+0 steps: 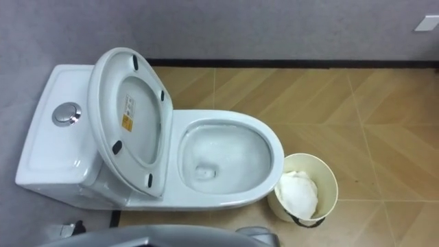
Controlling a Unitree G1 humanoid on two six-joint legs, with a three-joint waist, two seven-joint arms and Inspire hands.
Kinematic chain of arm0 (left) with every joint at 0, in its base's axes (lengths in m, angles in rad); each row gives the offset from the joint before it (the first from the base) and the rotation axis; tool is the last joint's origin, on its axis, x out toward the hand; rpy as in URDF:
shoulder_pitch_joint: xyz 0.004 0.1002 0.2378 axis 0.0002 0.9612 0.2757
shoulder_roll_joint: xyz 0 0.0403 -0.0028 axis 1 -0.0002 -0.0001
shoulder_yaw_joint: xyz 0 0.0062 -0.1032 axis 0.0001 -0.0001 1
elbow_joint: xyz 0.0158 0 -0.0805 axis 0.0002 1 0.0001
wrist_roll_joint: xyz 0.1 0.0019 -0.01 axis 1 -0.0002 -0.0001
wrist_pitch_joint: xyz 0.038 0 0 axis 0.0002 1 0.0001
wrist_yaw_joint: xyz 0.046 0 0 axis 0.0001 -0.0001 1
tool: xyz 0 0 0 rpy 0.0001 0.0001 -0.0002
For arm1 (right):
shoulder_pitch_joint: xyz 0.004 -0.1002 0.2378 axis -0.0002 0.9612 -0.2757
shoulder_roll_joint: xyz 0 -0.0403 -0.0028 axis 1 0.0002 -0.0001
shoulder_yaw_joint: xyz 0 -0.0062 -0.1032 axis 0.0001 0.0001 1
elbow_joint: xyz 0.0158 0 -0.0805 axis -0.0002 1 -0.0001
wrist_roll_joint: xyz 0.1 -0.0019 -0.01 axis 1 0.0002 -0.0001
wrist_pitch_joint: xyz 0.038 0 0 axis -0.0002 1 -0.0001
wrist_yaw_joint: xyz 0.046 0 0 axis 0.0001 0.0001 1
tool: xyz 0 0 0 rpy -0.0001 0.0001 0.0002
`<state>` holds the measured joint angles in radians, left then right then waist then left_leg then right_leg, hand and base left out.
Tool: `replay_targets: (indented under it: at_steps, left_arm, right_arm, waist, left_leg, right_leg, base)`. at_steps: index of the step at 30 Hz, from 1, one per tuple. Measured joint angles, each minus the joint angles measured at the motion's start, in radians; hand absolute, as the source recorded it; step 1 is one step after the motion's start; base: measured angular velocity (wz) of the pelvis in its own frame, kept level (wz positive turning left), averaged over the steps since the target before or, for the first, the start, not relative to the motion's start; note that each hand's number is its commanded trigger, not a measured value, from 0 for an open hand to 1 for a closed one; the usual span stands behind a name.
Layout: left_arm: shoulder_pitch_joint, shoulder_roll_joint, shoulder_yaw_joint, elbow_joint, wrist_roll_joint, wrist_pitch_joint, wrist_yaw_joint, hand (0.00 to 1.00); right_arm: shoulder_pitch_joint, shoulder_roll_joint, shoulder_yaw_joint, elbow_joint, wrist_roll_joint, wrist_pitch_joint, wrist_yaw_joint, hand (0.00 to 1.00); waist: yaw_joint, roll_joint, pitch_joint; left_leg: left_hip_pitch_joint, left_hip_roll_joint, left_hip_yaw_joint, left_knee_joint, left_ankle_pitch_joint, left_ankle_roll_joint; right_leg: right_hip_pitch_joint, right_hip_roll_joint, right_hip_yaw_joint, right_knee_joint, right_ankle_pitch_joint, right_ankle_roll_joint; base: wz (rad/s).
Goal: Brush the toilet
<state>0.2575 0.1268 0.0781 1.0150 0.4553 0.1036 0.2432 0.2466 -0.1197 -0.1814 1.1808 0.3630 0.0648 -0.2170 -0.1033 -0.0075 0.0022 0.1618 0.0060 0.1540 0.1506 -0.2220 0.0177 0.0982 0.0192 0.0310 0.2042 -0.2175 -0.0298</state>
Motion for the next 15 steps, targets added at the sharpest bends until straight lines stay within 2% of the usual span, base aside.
replay_targets:
  at_steps: [4,8,12,15]
  left_arm:
    - [0.0,0.0,0.005,0.0,0.015,0.004,-0.022,0.0]
    - [0.002,-0.003,0.004,-0.001,0.041,0.021,-0.036,0.0]
    - [0.011,-0.006,0.004,-0.001,0.053,0.045,-0.053,0.0]
    - [0.015,-0.006,-0.002,-0.001,0.053,0.05,-0.07,0.0]
  right_arm:
    - [0.0,-0.001,0.002,0.004,0.003,0.0,0.059,0.0]
    - [-0.019,-0.003,0.01,0.077,-0.018,0.004,0.134,0.0]
    - [-0.02,-0.004,0.04,0.108,-0.13,0.046,0.178,0.0]
    - [-0.032,-0.004,0.042,0.119,-0.221,0.062,0.199,0.0]
  waist:
    - [0.002,0.004,-0.0016]
    - [0.002,0.006,-0.0041]
    - [0.001,0.007,-0.005]
    - [0.001,0.007,-0.0046]
  left_leg:
    - [-0.002,0.0,-0.002,0.0,-0.001,0.0]
    - [-0.005,-0.001,-0.006,0.001,-0.001,0.0]
    - [-0.008,-0.001,-0.011,0.002,-0.001,0.0]
    - [-0.008,-0.001,-0.011,0.006,-0.001,0.0]
  right_leg:
    - [-0.001,0.0,-0.001,0.0,0.0,0.0]
    - [-0.001,0.0,-0.004,0.0,0.0,0.0]
    - [-0.003,0.0,-0.005,0.0,0.0,0.0]
    - [-0.002,-0.001,-0.006,0.0,0.0,0.0]
  base:
    - [0.0]
    - [0.02]
    - [0.02]
    - [0.0]
